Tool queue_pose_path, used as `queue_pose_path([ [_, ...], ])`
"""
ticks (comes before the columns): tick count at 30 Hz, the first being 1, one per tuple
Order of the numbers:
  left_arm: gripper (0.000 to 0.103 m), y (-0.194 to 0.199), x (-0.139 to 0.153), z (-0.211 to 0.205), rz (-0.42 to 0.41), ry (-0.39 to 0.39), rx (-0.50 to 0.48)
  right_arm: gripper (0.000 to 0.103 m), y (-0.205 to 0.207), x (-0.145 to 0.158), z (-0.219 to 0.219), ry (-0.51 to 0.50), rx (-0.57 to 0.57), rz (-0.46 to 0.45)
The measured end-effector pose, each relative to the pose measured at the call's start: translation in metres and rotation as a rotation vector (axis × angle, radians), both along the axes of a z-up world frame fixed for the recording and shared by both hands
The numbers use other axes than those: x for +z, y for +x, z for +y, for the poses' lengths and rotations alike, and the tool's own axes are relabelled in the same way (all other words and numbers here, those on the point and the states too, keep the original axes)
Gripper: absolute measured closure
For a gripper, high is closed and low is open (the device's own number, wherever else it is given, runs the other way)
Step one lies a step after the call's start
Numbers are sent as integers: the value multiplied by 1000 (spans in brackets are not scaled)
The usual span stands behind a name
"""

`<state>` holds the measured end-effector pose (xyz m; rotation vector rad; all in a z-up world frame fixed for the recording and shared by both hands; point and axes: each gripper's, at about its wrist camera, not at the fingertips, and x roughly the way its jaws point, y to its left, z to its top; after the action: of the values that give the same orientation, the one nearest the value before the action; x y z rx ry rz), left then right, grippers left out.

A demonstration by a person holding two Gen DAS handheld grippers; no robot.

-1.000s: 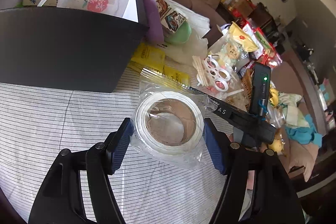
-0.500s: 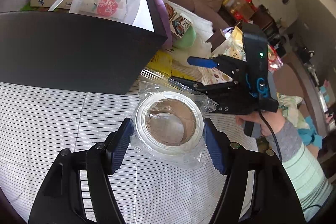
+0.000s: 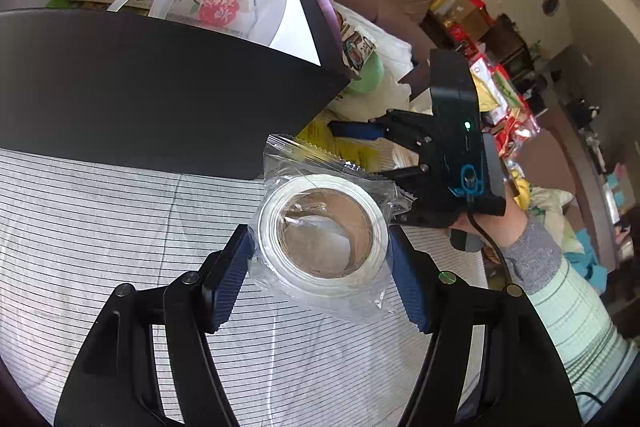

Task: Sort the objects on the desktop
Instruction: 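Hold the tape roll with the left tool while the right tool grasps a yellow sachet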

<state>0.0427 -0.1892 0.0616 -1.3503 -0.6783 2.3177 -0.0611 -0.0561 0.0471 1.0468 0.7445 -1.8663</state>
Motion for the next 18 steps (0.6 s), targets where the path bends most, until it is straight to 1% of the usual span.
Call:
queue_pose_path([
  [2, 39, 3, 1, -2, -3, 1, -6, 47, 17, 1, 2, 7, 44, -30],
  [3, 39, 4, 1, -3, -3, 2, -9, 45, 24, 1, 2, 23, 64, -26],
  [6, 39, 10, 1, -7, -11, -9, -7, 37, 35, 2, -5, 87, 105, 81],
  [7, 39, 11, 1, -9, -16, -8, -4, 34, 35, 2, -9, 102, 117, 103],
  [9, 39, 12, 1, -13, -21, -2, 5, 25, 31, -2, -22, 124, 150, 95],
  [11, 39, 12, 2, -17, -18, 1, 14, 23, 23, -4, -34, 133, 182, 76],
  [13, 39, 11, 3, -19, -13, -9, 23, 23, 12, -6, -44, 131, 204, 16],
  [14, 39, 11, 3, -21, -15, -18, 29, 28, 5, -7, -46, 125, 204, -37],
  [15, 39, 11, 1, -23, -18, -23, 33, 37, -1, -8, -45, 114, 199, -95],
  [16, 39, 11, 0, -25, -25, -23, 38, 40, -5, -8, -44, 103, 190, -134],
  [18, 39, 10, -1, -27, -35, -19, 44, 43, -3, -8, -40, 95, 176, -114],
])
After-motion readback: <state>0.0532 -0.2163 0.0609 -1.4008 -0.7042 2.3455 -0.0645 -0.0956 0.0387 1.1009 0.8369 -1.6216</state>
